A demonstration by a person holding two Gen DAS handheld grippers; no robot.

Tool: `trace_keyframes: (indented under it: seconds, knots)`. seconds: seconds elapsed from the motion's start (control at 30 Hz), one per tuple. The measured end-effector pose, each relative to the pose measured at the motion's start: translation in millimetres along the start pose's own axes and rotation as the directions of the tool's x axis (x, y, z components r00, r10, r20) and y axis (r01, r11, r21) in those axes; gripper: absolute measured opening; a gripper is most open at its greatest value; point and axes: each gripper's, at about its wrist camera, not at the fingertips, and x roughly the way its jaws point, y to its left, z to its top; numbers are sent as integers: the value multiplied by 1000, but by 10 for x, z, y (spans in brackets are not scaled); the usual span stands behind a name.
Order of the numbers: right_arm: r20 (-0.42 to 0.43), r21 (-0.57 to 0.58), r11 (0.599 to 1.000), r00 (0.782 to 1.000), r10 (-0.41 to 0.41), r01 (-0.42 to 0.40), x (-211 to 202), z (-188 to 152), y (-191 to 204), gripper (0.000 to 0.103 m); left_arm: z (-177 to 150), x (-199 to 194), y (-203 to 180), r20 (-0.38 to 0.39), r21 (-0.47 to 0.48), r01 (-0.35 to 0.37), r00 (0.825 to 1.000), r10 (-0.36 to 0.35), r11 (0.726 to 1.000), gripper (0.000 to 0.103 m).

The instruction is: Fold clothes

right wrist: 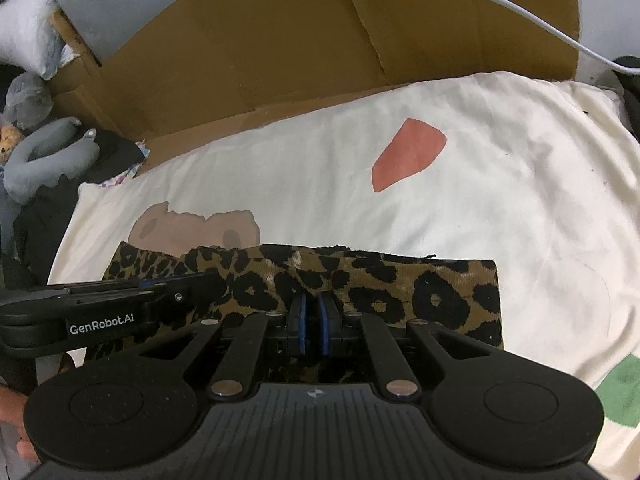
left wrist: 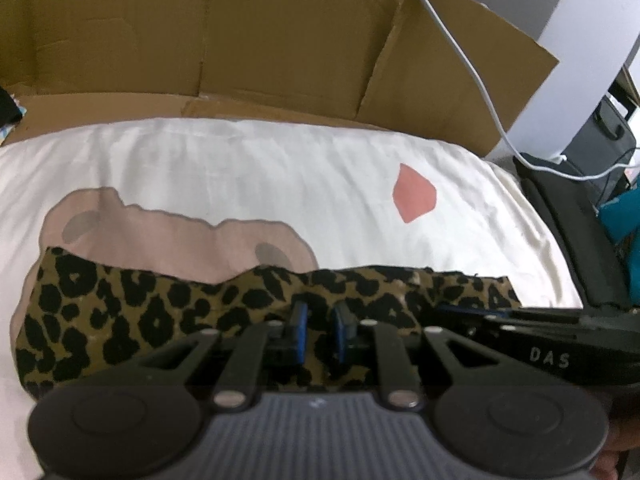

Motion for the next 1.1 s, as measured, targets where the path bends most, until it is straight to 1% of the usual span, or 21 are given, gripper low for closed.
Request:
trace_keyframes:
  seconds: [0.07, 0.13, 0.17, 0.27, 0.33, 0.4, 0.5, 0.53, 0.67, 0.83, 0.93, 1.03, 1.1]
  knots:
    - [6, -10, 1000, 1000, -3, 3, -6, -13, 9, 12, -23, -3, -37, 10, 20, -16, 1000, 15, 1000, 16]
    - [17, 9, 1000, 1000, 0, 0, -15, -27, -15, 12, -37, -9, -41, 15, 23, -19, 1000, 19, 1000, 16]
    - [22, 13, 1000, 1000, 0, 0, -14, -35, -18, 12, -37, -10, -34, 15, 21, -17, 1000, 16, 1000, 16]
    - [28, -24, 999, 999, -21, 21, -10, -34, 40, 12, -31, -9, -8, 12, 11, -5, 1000, 5, 1000, 16]
    - [26, -22, 999, 999, -29, 30, -7, -21, 56, 12, -28, -9, 10, 11, 5, 3, 1000, -3, 1000, 16]
    - [11, 1, 1000, 1000, -24, 24, -12, 20, 39, 12, -29, -11, 14, 12, -3, 3, 1000, -3, 1000, 16]
    - [-12, 97, 995, 1000, -8, 9, -68, 81, -23, 13, -23, -9, 11, 10, -1, 4, 1000, -3, 1000, 16]
    - [-6, 106, 994, 1000, -10, 11, -105, 86, -17, 13, -19, -8, 10, 9, 2, 4, 1000, -4, 1000, 16]
    - [29, 59, 998, 999, -16, 14, -281, -5, 76, 11, -5, -3, 20, 1, -12, 5, 1000, -5, 1000, 16]
    - [35, -9, 1000, 999, -9, 9, -479, -234, 103, 11, -9, -3, 12, 2, -10, 1, 1000, -1, 1000, 16]
    - [28, -15, 1000, 1000, -3, 3, -560, -374, 49, 11, -11, -1, 3, 2, -9, -4, 1000, 4, 1000, 16]
    - [13, -36, 999, 1000, 0, 1, -600, -491, 15, 11, -27, -1, 20, 6, -12, 5, 1000, -5, 1000, 16]
    - [4, -48, 999, 1000, -16, 16, -620, -534, -22, 15, -30, -4, 42, 5, -18, 14, 1000, -14, 1000, 16]
